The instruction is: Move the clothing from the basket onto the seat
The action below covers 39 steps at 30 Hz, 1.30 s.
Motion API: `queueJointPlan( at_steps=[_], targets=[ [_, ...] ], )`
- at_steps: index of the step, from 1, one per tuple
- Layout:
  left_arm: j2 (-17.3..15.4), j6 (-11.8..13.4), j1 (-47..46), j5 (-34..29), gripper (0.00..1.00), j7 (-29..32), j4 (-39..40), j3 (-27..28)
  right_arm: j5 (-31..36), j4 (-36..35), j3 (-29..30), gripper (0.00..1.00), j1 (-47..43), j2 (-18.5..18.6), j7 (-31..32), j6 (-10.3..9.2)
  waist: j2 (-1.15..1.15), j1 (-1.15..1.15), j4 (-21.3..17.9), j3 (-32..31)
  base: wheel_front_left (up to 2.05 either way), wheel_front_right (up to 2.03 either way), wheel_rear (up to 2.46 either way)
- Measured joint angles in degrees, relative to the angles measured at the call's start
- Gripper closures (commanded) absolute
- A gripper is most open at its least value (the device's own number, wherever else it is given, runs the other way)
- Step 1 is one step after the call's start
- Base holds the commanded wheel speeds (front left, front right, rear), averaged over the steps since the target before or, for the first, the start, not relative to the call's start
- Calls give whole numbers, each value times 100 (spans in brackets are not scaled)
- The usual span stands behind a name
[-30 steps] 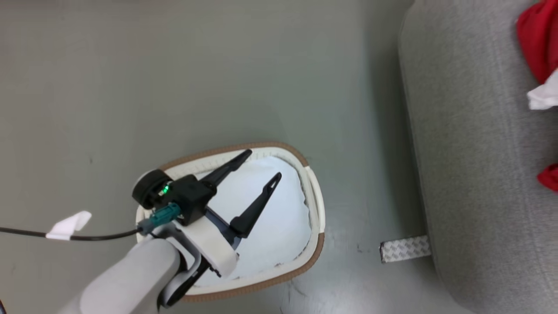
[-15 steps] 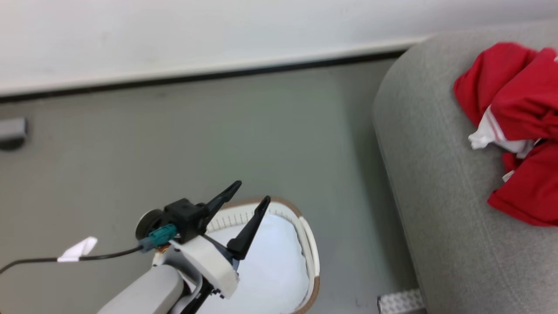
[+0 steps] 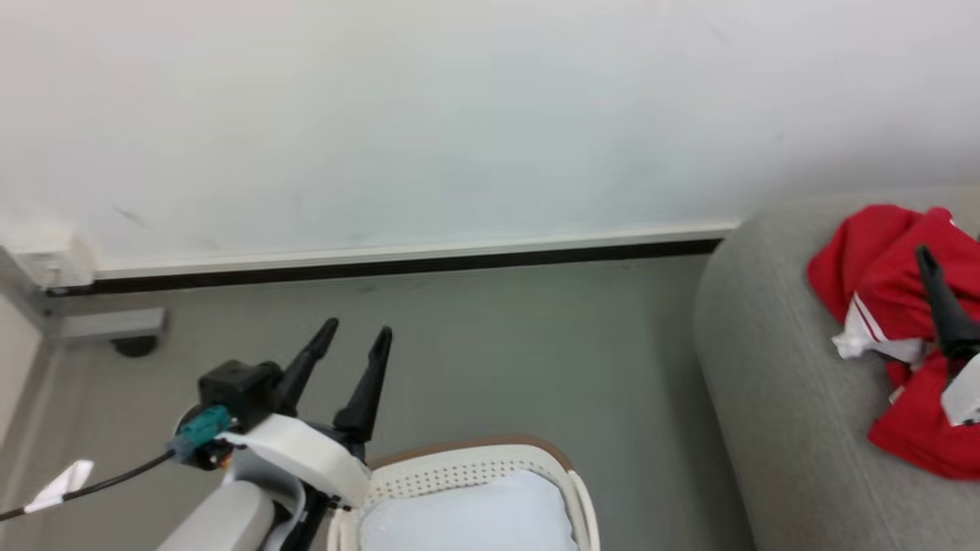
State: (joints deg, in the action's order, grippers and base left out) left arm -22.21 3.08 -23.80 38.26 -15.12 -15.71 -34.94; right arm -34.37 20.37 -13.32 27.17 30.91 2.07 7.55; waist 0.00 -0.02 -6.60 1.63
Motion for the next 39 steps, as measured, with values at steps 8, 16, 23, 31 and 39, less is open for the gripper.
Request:
queueJointPlan(
  at_steps=[8, 16, 23, 31, 39],
  targets=[
    [8, 79, 429, -125, 0, -1, 92, 775, 299, -678, 215, 0, -664, -661, -728, 0, 0, 0, 513, -269, 0, 0, 0],
    [293, 44, 1088, -539, 0, 0, 280, 1689, 1026, -1071, 565, 0, -1586, -1675, -1469, 0, 0, 1, 783, -375, 0, 0, 0],
    [697, -327, 1607, -1071, 0, 0, 303, 2298, 1388, -1076, 721, 0, -2289, -2381, -1682, 0, 0, 1, 815, -396, 0, 0, 0],
    [1061, -742, 1869, -1733, 0, -1, 88, 2663, 1815, -1099, 742, 0, -2491, -2670, -1709, 0, 0, 2, 706, -395, 0, 0, 0],
    [1295, -946, 1874, -2070, 0, 0, -24, 2908, 1849, -1105, 803, 0, -2492, -2763, -1711, 0, 0, 2, 622, -406, 0, 0, 0]
  ],
)
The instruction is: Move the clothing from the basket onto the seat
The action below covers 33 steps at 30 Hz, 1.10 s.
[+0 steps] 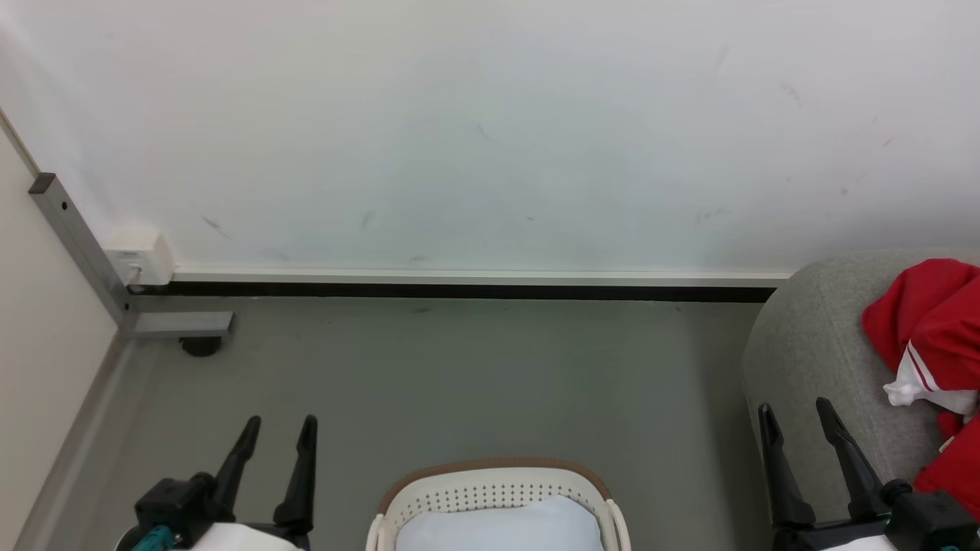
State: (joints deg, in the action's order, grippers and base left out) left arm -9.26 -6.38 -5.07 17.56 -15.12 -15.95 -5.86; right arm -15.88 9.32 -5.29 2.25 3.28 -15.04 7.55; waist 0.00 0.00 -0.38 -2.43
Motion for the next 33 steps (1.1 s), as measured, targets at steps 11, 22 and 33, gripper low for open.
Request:
queueJointPlan(
  at_steps=[11, 22, 33],
  targets=[
    [164, -78, -8, -240, 0, 0, -25, 182, 0, 0, 41, 0, 10, -26, 0, 0, 0, 0, -15, 40, 0, 0, 0],
    [185, -110, -20, -281, 0, 0, -44, 196, -27, -3, 22, 0, 19, -36, 0, 0, 0, 0, -22, 64, 0, 0, 0],
    [290, -116, 157, 289, 100, 214, -264, 230, -658, 205, 26, 100, -145, -38, 153, 1, 0, 1, -20, 76, 0, 0, 0]
  ],
)
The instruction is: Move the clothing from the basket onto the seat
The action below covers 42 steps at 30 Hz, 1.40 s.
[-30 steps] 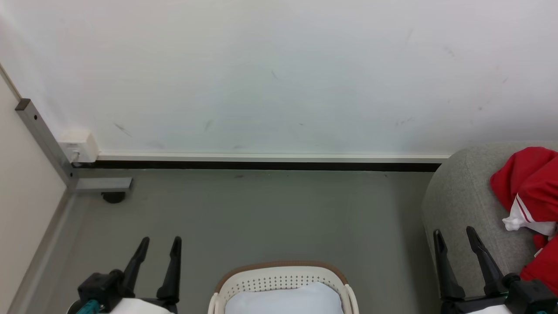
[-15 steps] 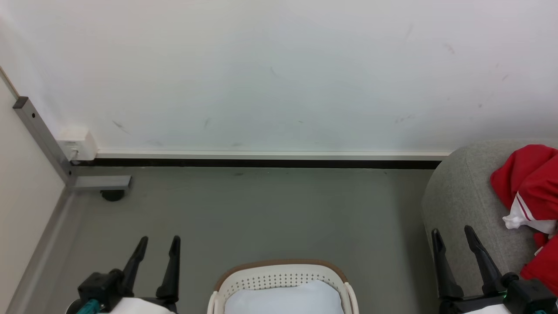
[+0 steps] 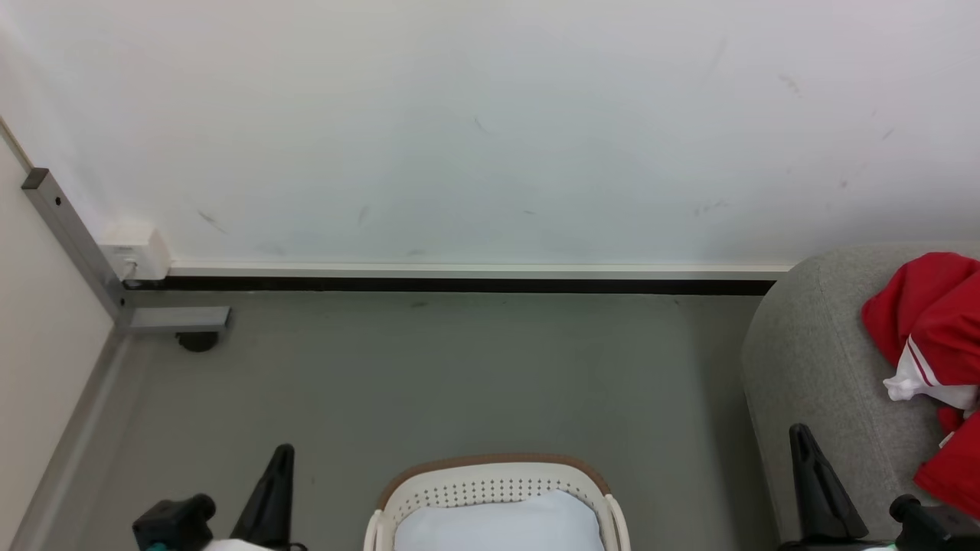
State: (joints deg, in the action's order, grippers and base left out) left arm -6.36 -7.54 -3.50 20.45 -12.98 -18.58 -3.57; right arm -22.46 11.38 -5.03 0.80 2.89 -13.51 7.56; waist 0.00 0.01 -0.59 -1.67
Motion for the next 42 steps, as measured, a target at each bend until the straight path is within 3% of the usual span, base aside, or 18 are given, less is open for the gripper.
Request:
queueJointPlan(
  at_steps=[21, 42],
  targets=[
    [89, 0, -19, 1967, 100, 504, 115, 268, -2019, 76, 175, 100, 71, 81, 420, -1, 0, 0, 11, 32, 0, 0, 0],
    [175, 1, -92, 3488, 100, 924, 215, 483, -3544, 133, 355, 100, 200, 116, 806, -1, 0, 0, 21, 64, 0, 0, 0]
  ],
)
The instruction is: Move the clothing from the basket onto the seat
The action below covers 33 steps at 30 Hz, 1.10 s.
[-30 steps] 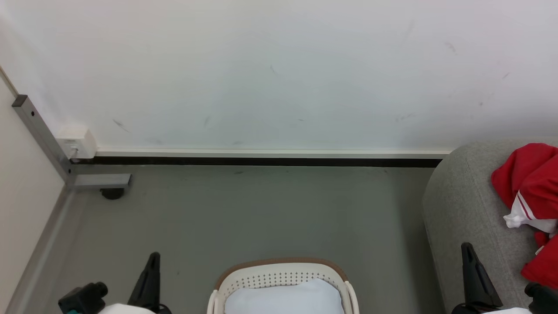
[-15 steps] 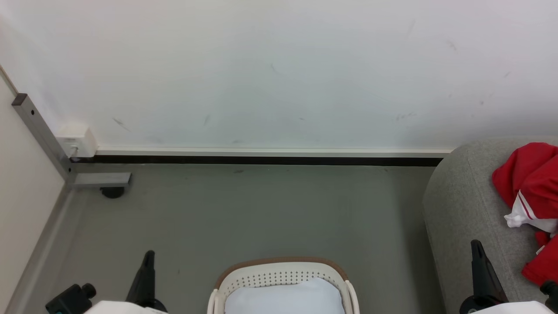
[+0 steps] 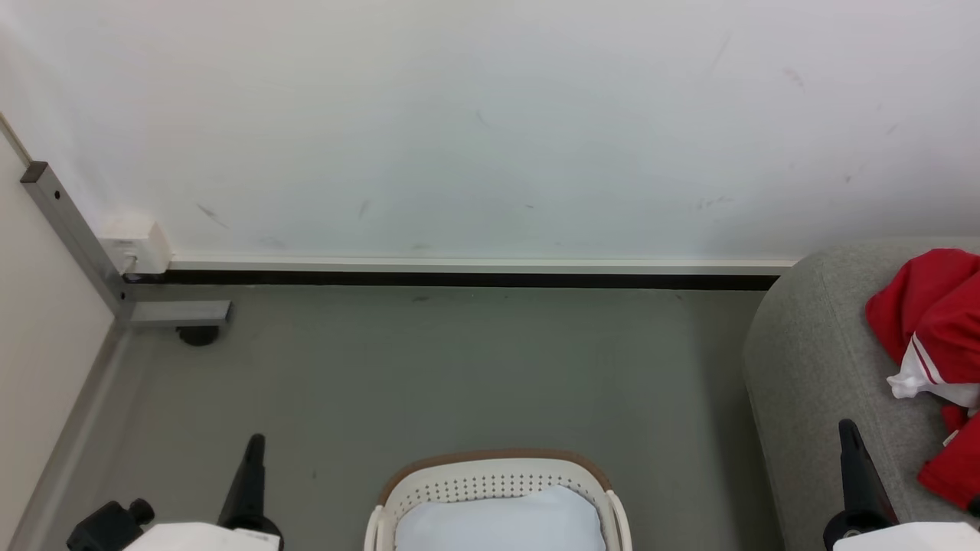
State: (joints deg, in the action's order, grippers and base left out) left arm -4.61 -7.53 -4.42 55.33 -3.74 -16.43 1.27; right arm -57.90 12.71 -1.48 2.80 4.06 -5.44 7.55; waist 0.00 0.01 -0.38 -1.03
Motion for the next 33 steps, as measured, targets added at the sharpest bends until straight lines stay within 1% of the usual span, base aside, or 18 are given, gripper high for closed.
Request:
queueJointPlan(
  at_steps=[16, 33],
  targets=[
    [40, 0, -38, 982, 100, 276, 53, 141, -981, 25, 138, 100, 68, 16, 248, 0, 0, 0, 8, 24, 0, 0, 0],
    [85, 0, -88, 1838, 100, 526, 111, 258, -1830, 48, 270, 100, 157, 22, 495, 0, 0, 0, 16, 50, 0, 0, 0]
  ],
)
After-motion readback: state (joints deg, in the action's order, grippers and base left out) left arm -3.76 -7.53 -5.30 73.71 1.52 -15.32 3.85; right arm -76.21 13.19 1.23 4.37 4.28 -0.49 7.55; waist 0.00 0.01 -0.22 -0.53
